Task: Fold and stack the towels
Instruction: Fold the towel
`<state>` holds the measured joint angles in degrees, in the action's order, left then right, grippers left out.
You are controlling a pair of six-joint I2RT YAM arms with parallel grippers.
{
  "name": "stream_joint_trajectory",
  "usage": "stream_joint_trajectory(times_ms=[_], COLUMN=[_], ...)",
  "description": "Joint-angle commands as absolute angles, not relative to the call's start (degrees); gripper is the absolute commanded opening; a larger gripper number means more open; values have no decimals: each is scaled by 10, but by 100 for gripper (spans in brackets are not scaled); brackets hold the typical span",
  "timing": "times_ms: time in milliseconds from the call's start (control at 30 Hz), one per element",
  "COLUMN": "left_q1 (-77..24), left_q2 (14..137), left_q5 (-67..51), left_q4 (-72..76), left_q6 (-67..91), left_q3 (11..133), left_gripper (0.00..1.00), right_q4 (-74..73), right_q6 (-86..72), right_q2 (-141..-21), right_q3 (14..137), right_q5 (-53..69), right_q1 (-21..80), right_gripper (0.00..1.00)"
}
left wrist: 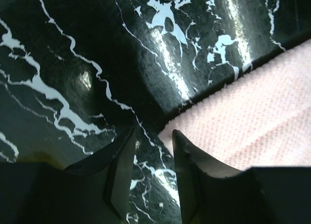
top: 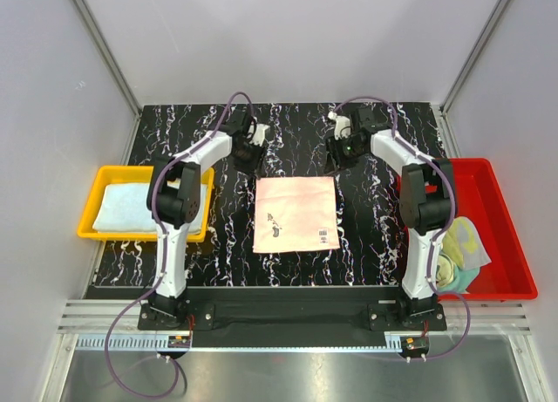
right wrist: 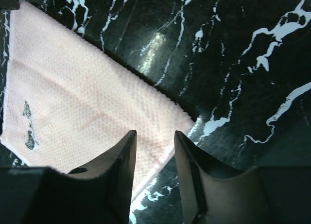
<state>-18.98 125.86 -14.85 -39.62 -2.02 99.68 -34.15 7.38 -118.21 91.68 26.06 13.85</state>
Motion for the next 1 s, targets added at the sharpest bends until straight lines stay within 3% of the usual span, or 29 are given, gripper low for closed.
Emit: stream_joint_trajectory(times_ms=[0, 100, 367, 500, 533, 700, 767, 800, 900, 967], left_q1=[-188, -186, -185, -185, -185, -185, -185, -185, -185, -184], left_q2=[1276, 1294, 1322, 1331, 1332, 1345, 1350, 1351, 1346, 1337], left_q5=[-171, -171, -210, -222, -223, -232, -234, -234, -234, -222], left_q4=[-406, -416, -429, -446, -451, -468, -475, -476, -475, -473], left_q6=[-61, -76, -102, -113, -114, -120, -120, -122, -123, -123], left_q3=[1037, 1048, 1063, 1077, 1084, 1106, 1113, 1114, 1118, 1121], left_gripper=[42, 41, 34, 24, 16, 0, 0, 0, 0, 0], right_q4=[-383, -409, -490, -521, -521, -533, -535, -533, -532, -503], right_q6=[138, 168, 215, 238, 243, 258, 258, 255, 258, 261], right_q2=[-1219, -1252, -1346, -1361, -1361, -1370, -1376, -1378, -1381, -1361], right_q3=[952, 983, 1089, 1100, 1096, 1097, 1100, 1104, 1119, 1102], right_q5=[333, 356, 388, 387, 384, 397, 397, 395, 389, 373], right_q1=[113, 108, 98, 96, 93, 90, 89, 88, 85, 85], right_gripper=[45, 50, 46, 42, 41, 38, 33, 20, 1, 0])
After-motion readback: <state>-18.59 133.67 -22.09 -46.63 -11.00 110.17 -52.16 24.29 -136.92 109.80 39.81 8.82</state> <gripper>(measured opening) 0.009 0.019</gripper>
